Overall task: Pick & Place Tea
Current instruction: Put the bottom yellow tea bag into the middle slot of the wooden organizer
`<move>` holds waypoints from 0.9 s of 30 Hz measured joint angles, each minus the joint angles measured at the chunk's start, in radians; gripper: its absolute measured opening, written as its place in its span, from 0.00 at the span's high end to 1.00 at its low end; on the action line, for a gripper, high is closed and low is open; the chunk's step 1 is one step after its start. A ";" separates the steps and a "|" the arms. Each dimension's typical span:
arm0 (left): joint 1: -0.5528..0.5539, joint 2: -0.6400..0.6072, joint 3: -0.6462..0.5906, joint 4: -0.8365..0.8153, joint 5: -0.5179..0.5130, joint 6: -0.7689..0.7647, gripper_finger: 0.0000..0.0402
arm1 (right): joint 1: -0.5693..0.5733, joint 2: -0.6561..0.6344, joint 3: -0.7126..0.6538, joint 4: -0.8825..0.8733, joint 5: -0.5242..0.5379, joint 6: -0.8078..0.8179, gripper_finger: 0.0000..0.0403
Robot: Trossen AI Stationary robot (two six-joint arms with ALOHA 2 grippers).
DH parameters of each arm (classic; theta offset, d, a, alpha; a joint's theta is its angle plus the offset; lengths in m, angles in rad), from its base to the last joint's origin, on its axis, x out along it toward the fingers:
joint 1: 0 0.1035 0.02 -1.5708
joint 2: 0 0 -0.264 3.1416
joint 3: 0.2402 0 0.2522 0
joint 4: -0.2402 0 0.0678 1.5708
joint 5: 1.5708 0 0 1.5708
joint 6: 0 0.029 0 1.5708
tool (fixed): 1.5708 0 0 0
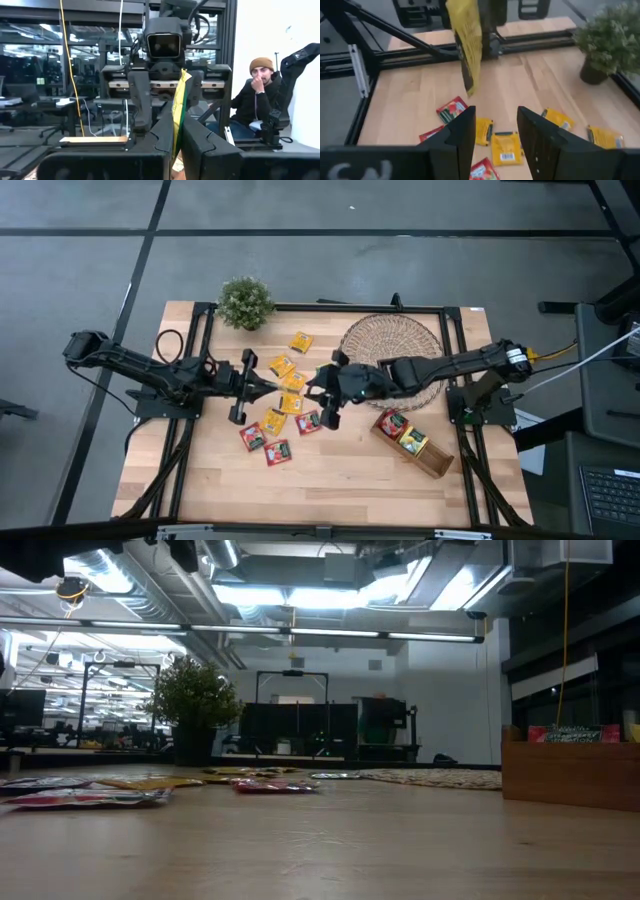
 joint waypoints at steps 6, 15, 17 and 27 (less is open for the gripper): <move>0.000 -0.010 0.000 0.001 -0.015 0.007 0.97 | -0.025 0.000 0.000 0.017 -0.027 -0.058 0.64; 0.000 -0.031 0.000 -0.036 -0.015 0.023 0.97 | -0.025 0.000 0.000 0.014 -0.027 -0.033 0.64; 0.000 -0.031 0.000 -0.043 -0.015 0.033 0.97 | -0.025 0.000 0.000 0.014 -0.027 -0.030 0.64; 0.000 -0.031 0.000 -0.085 -0.013 0.033 0.97 | -0.026 0.007 0.000 0.109 -0.092 -0.009 0.64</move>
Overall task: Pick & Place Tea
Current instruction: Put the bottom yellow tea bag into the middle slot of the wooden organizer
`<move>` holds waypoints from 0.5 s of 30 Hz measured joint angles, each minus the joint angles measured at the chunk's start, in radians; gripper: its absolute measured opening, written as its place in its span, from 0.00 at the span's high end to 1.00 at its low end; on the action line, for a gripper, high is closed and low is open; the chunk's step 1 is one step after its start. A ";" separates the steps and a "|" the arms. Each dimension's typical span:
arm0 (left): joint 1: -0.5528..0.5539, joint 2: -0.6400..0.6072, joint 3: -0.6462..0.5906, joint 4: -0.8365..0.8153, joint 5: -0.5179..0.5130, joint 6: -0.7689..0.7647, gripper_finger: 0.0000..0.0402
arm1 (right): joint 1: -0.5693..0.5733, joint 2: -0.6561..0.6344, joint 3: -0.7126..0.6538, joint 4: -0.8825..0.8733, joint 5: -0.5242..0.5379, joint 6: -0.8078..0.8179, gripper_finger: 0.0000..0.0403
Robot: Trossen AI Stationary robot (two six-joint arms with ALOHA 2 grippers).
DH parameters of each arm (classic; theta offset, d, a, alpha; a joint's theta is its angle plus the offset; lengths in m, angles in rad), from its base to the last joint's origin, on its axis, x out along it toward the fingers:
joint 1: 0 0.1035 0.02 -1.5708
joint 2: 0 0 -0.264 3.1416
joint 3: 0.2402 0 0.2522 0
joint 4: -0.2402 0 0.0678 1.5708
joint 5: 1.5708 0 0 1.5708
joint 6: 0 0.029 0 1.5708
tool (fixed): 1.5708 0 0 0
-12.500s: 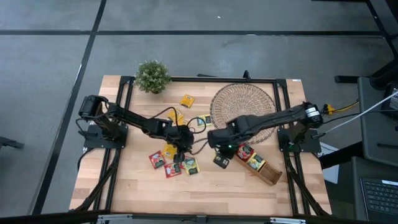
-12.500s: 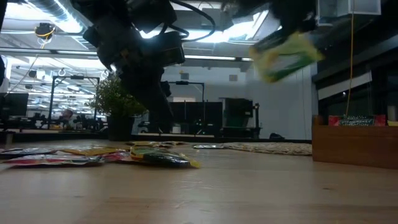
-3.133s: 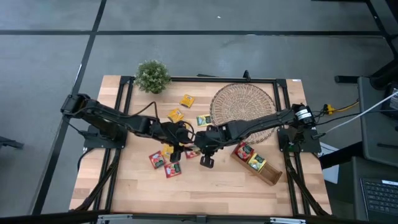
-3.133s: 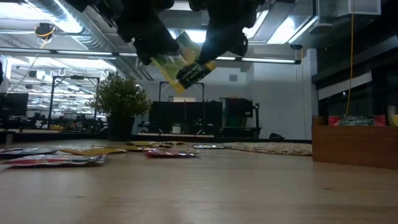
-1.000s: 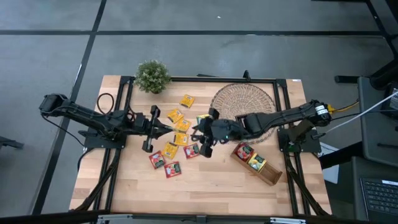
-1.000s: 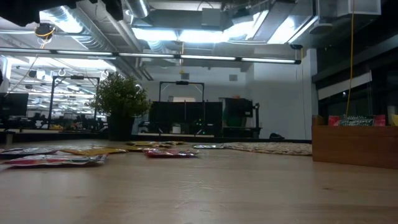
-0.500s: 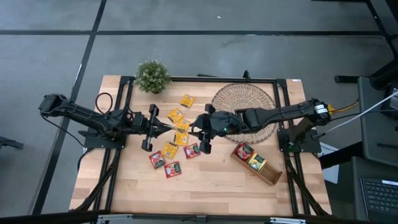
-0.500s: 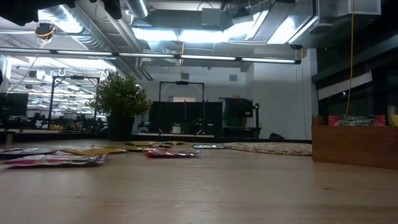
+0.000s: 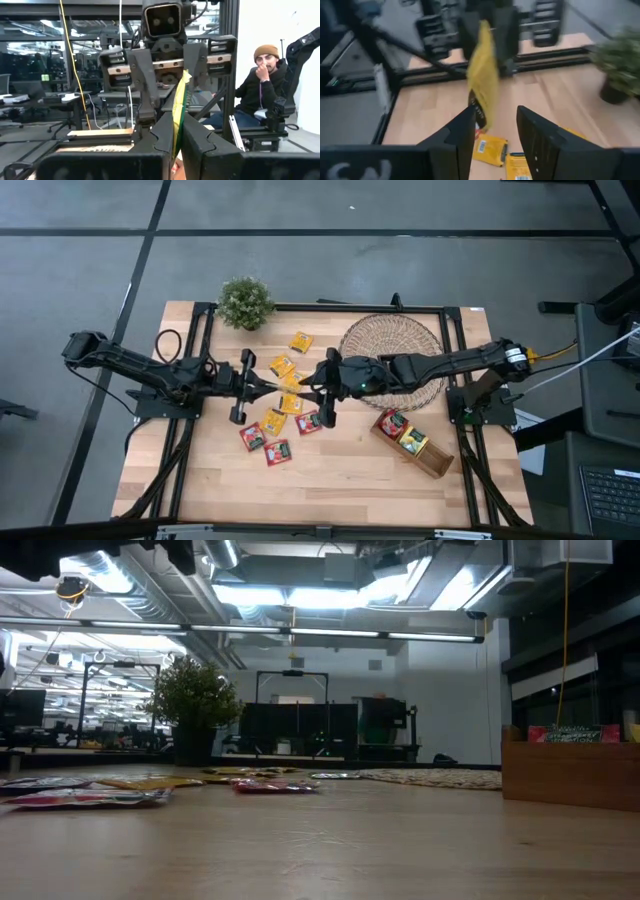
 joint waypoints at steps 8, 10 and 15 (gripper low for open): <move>0.000 0.000 0.000 0.011 -0.003 -0.002 0.97 | 0.003 -0.006 -0.001 0.009 -0.056 -0.049 0.64; 0.000 0.000 0.000 0.011 -0.002 -0.016 0.97 | 0.002 -0.006 -0.001 0.012 -0.056 -0.070 0.64; 0.000 0.000 0.000 0.016 -0.002 -0.026 0.97 | 0.002 -0.007 -0.024 0.052 -0.055 -0.075 0.64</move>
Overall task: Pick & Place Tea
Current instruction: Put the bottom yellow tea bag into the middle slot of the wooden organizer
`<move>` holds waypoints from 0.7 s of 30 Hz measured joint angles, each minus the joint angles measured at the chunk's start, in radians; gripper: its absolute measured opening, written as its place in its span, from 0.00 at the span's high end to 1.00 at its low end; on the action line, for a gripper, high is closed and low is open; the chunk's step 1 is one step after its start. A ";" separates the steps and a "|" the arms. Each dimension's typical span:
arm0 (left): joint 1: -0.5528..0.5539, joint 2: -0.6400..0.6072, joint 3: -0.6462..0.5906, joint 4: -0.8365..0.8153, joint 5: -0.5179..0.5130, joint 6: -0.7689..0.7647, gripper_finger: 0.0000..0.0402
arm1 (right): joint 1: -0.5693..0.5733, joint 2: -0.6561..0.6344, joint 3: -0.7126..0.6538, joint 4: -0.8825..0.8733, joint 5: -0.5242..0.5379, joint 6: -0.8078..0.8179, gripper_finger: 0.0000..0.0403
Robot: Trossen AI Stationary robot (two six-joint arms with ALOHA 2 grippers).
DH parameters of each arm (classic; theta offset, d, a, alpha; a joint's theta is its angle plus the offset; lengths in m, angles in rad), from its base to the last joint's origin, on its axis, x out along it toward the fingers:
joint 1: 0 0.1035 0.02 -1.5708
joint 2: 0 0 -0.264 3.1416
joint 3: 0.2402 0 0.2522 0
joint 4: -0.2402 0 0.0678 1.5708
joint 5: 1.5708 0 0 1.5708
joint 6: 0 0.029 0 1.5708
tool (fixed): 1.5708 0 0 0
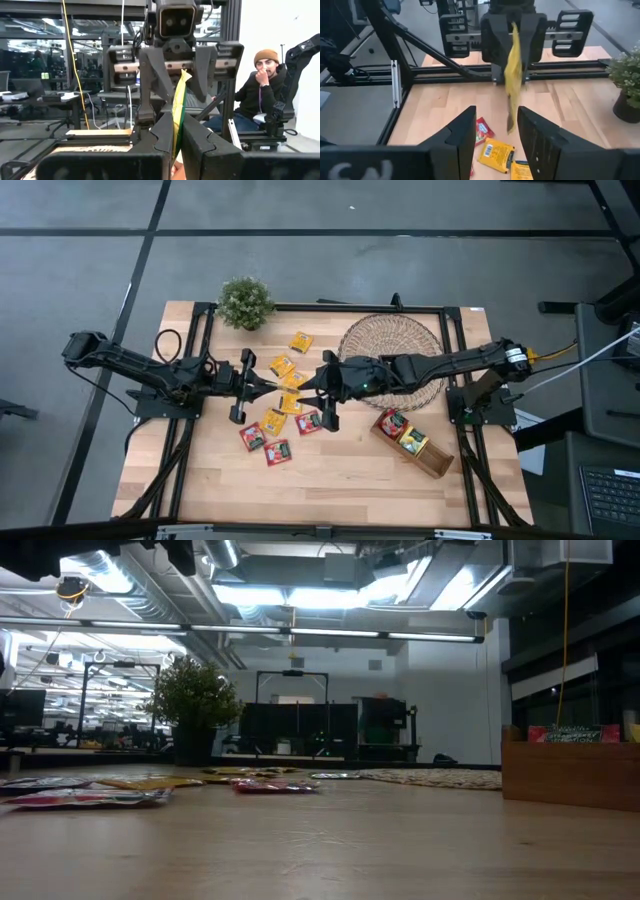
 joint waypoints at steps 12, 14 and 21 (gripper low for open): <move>0.000 0.000 0.000 0.116 0.019 0.000 0.97 | -0.023 -0.011 -0.112 0.249 0.012 0.053 0.65; 0.000 0.000 0.000 0.130 0.020 0.000 0.97 | -0.023 -0.011 -0.112 0.252 0.014 0.057 0.66; 0.000 0.000 0.000 0.147 0.019 0.000 0.97 | -0.024 -0.011 -0.112 0.295 0.036 0.070 0.84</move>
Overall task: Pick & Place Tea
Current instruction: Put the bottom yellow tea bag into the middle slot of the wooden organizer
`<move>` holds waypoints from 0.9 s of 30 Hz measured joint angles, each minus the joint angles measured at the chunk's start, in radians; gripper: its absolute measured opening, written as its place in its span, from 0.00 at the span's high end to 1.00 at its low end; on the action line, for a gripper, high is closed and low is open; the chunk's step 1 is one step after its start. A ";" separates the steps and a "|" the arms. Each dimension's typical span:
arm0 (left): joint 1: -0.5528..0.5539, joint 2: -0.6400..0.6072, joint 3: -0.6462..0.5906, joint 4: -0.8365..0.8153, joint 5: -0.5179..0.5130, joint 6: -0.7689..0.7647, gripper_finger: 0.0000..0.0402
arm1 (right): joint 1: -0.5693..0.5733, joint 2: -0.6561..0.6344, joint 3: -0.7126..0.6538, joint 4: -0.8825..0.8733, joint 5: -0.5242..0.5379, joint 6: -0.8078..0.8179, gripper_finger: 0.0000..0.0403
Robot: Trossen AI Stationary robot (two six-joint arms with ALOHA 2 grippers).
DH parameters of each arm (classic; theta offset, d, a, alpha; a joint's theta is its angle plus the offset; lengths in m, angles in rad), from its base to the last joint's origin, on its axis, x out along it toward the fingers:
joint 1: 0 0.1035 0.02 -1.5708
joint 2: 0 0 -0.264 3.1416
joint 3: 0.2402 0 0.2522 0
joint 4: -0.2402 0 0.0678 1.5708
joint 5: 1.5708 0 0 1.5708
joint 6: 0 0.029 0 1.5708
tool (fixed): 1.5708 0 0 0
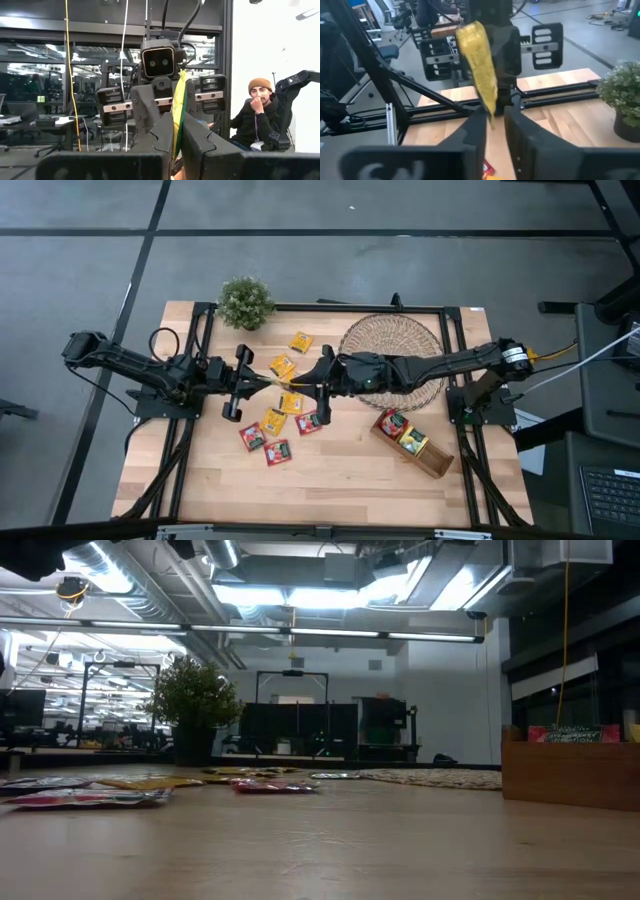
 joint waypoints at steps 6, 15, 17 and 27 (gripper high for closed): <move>0.000 0.000 0.000 -0.001 -0.001 0.000 0.97 | 0.001 0.000 0.000 0.008 -0.007 0.009 0.98; 0.000 0.000 0.000 -0.047 -0.023 -0.031 0.85 | 0.000 0.000 0.006 -0.029 -0.134 0.175 0.99; 0.000 0.000 0.000 -0.072 -0.020 -0.060 0.81 | 0.000 0.000 0.028 -0.113 -0.166 0.212 0.99; 0.000 0.000 0.000 -0.205 0.104 -0.185 0.64 | 0.001 -0.003 0.231 -0.755 -0.199 0.382 1.00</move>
